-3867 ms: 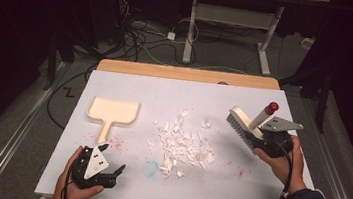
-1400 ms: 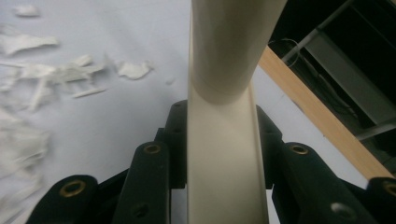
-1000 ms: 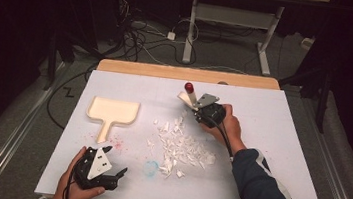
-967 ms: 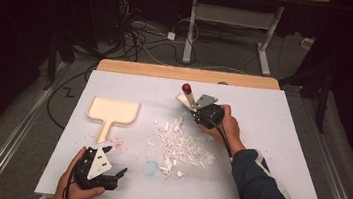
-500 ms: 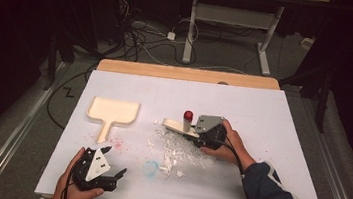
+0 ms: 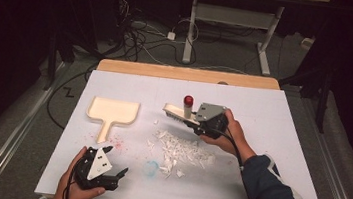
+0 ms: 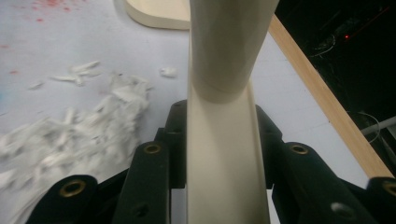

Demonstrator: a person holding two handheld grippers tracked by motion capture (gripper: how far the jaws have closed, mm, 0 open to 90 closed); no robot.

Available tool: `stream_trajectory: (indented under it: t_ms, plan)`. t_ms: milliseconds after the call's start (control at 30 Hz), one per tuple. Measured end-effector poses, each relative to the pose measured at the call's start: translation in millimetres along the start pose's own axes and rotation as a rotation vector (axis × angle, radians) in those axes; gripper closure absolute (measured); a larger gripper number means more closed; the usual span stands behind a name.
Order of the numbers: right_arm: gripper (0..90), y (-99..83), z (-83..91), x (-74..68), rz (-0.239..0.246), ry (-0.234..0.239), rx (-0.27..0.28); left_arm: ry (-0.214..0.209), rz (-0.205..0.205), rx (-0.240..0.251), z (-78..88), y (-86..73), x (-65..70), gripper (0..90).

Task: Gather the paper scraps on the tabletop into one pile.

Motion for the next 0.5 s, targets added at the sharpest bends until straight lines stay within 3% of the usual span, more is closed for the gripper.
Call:
stream_trajectory:
  t_ms: [100,200,300,367,433,500]
  plan:
    - [68.0,6.2,-28.5,1.9,0.009,-0.026,-0.022,-0.004,0.005,0.004,-0.7,-0.3,-0.3,16.8]
    - [68.0,9.2,-40.7,0.0,0.007,-0.037,-0.021,-0.01,0.004,0.002,-1.2,-1.1,-0.5,16.8]
    - [68.0,12.2,-53.6,-6.7,0.015,-0.017,-0.025,-0.015,0.003,0.002,-1.3,-1.6,-0.3,16.8]
    - [68.0,13.4,-59.2,-14.2,0.026,0.033,-0.022,-0.016,0.003,0.0,-1.3,-1.9,0.0,16.8]
    - [67.8,11.2,-60.5,-25.2,0.075,0.08,-0.037,-0.023,0.015,-0.003,-0.7,-2.4,1.3,16.8]
    - [67.8,9.6,-58.9,-28.2,0.092,0.095,-0.035,-0.011,0.004,0.001,-0.3,-2.4,0.3,16.8]
Point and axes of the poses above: each handheld gripper's, and its own axes: z roughly backward along the jaws, y roughly out of its top, x roughly to its right, the point moved 5 cm from there along -z, roughly forward along the jaws, and after that the axes turned 14 degrees about -z, right-handed, at the moved point
